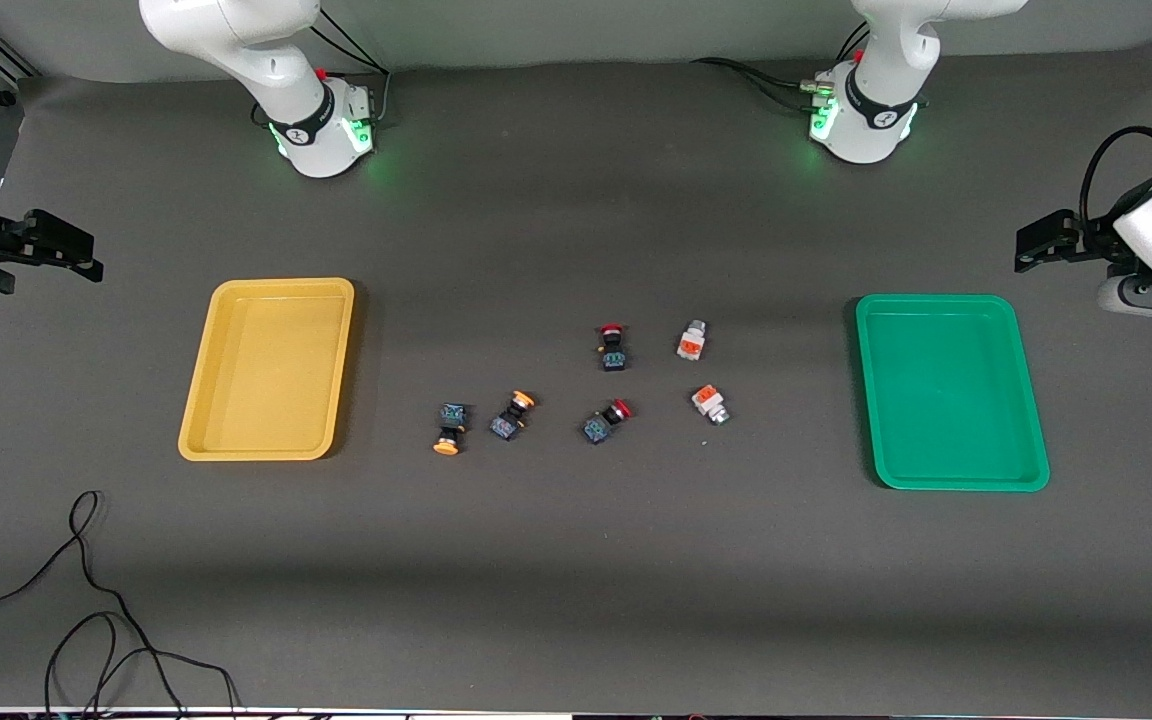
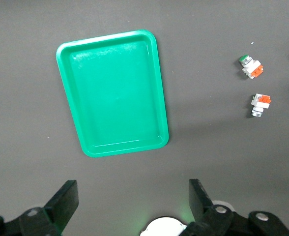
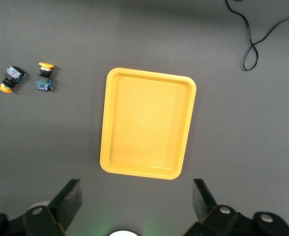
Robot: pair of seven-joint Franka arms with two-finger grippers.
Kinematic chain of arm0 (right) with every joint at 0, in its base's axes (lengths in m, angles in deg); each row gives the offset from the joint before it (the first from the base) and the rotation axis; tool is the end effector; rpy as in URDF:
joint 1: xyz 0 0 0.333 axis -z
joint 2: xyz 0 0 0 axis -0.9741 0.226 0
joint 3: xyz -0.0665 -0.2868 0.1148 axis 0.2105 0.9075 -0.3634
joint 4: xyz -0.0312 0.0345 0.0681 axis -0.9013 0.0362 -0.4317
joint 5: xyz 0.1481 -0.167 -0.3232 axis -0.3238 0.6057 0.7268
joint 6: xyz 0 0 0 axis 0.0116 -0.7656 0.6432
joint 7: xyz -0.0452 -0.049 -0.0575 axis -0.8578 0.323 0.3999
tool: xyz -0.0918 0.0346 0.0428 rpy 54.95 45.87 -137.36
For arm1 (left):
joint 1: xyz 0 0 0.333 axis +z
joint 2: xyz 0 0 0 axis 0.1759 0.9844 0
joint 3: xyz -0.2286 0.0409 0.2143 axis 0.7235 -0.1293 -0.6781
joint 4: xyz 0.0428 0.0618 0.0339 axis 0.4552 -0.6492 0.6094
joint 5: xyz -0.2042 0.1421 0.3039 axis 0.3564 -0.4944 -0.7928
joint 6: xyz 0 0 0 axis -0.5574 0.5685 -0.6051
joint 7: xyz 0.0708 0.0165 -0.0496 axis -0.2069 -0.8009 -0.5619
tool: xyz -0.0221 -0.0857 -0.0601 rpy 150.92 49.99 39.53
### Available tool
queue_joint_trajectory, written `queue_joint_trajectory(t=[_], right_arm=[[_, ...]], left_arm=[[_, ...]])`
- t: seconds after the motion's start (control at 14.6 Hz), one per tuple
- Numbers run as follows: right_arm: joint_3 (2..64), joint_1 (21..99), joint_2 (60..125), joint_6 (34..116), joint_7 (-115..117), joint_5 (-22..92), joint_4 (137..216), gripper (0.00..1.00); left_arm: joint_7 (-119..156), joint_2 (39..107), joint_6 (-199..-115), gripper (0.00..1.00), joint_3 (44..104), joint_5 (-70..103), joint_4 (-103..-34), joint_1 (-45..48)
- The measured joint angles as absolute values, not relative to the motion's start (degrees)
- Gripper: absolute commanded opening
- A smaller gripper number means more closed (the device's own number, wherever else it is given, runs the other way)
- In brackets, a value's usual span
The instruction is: Place green and yellow buttons in trays
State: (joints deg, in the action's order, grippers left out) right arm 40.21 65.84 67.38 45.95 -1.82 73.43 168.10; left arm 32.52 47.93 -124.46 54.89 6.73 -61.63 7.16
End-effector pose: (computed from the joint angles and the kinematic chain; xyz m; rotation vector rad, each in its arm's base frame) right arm 0.5400 -0.0193 0.6257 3.1131 0.1731 -0.0916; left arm 0.5449 -0.0162 0.5917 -3.1166 0.2599 0.2304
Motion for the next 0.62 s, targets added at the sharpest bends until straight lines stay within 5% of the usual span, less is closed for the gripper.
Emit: queue_joint_trajectory(t=[0.62], right_arm=[[40.19, 65.57, 67.73, 45.96, -1.82, 73.74, 166.99, 1.00]], left_arm=[[32.17, 47.93, -125.41, 1.00, 54.68, 6.73, -61.61, 7.20]])
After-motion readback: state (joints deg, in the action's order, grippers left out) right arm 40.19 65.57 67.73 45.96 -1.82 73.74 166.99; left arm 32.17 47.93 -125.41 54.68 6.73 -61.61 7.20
